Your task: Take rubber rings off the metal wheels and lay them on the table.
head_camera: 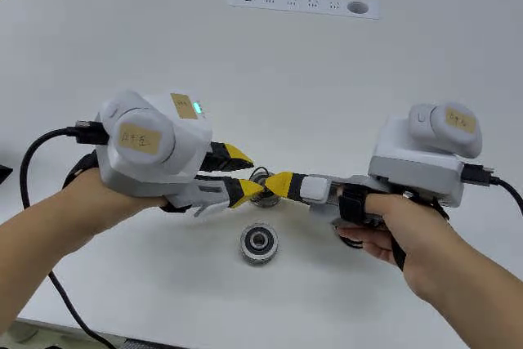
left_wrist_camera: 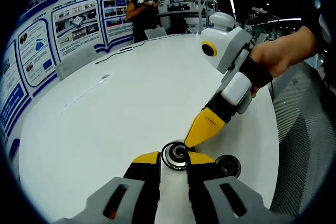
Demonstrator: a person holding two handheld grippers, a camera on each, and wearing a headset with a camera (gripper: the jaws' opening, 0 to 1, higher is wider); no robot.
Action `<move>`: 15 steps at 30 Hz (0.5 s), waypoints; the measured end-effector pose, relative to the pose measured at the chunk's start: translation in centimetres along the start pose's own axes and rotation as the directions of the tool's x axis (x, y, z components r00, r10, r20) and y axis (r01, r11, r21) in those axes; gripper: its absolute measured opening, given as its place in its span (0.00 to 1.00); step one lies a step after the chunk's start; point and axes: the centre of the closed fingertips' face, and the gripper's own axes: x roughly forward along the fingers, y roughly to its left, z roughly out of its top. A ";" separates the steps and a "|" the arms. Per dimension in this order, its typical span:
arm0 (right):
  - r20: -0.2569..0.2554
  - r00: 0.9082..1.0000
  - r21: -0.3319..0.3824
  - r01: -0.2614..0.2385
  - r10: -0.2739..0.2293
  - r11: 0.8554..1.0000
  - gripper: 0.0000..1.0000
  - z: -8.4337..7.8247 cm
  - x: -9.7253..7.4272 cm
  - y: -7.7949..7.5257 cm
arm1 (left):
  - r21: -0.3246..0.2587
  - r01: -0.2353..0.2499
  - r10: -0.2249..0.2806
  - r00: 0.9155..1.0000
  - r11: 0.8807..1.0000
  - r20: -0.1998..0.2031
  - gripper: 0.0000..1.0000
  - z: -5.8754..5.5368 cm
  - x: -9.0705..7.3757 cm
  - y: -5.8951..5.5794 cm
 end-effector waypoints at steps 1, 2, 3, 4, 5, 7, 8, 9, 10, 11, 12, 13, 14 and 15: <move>0.002 1.000 0.002 -0.002 0.002 1.000 0.01 0.0 0.0 0.1 | -0.016 -0.008 0.008 1.000 1.000 0.009 0.19 0.1 -0.2 0.1; 0.006 1.000 0.001 -0.006 0.006 1.000 0.01 0.1 0.0 0.2 | -0.030 -0.011 0.012 1.000 0.999 0.024 0.19 0.3 -0.5 0.1; 0.010 1.000 0.004 -0.010 0.010 1.000 0.01 0.2 -0.1 0.3 | -0.040 -0.017 0.018 0.999 0.999 0.033 0.20 0.5 -0.7 0.2; 0.018 1.000 0.011 -0.017 0.017 1.000 0.01 0.4 -0.2 0.5 | -0.054 -0.029 0.032 0.998 0.998 0.049 0.20 0.7 -0.9 0.4; 0.024 1.000 0.012 -0.020 0.020 1.000 0.01 0.5 -0.4 0.6 | -0.062 -0.035 0.039 0.998 0.997 0.058 0.20 0.9 -1.1 0.4; 0.037 0.999 0.016 -0.025 0.024 1.000 0.01 0.8 -0.7 0.8 | -0.077 -0.045 0.051 0.996 0.996 0.077 0.21 1.1 -1.5 0.6; 0.042 0.999 0.018 -0.027 0.027 0.999 0.01 0.9 -0.8 0.9 | -0.078 -0.046 0.052 0.995 0.996 0.087 0.21 1.3 -1.6 0.6; 0.049 0.998 0.023 -0.027 0.026 0.999 0.01 1.1 -1.1 0.9 | -0.084 -0.043 0.052 0.993 0.996 0.102 0.23 1.5 -1.8 0.5; 0.054 0.998 0.024 -0.025 0.023 0.999 0.01 1.2 -1.2 0.9 | -0.083 -0.046 0.055 0.993 0.996 0.109 0.25 1.6 -2.0 0.5; 0.057 0.998 0.025 -0.023 0.021 0.999 0.01 1.2 -1.4 0.8 | -0.083 -0.050 0.060 0.992 0.995 0.113 0.26 1.7 -2.1 0.6; 0.064 0.998 0.030 -0.020 0.018 0.999 0.01 1.3 -1.7 0.8 | -0.085 -0.052 0.062 0.991 0.995 0.120 0.27 1.8 -2.3 0.6; 0.069 0.997 0.034 -0.019 0.017 0.999 0.01 1.4 -1.9 0.7 | -0.088 -0.054 0.065 0.990 0.995 0.126 0.28 1.9 -2.4 0.6; 0.078 0.997 0.041 -0.016 0.013 0.999 0.01 1.5 -2.3 0.6 | -0.094 -0.059 0.072 0.988 0.994 0.137 0.29 2.1 -2.6 0.6; 0.083 0.997 0.041 -0.012 0.009 0.999 0.01 1.6 -2.5 0.4 | -0.101 -0.062 0.077 0.986 0.993 0.146 0.30 2.2 -2.7 0.7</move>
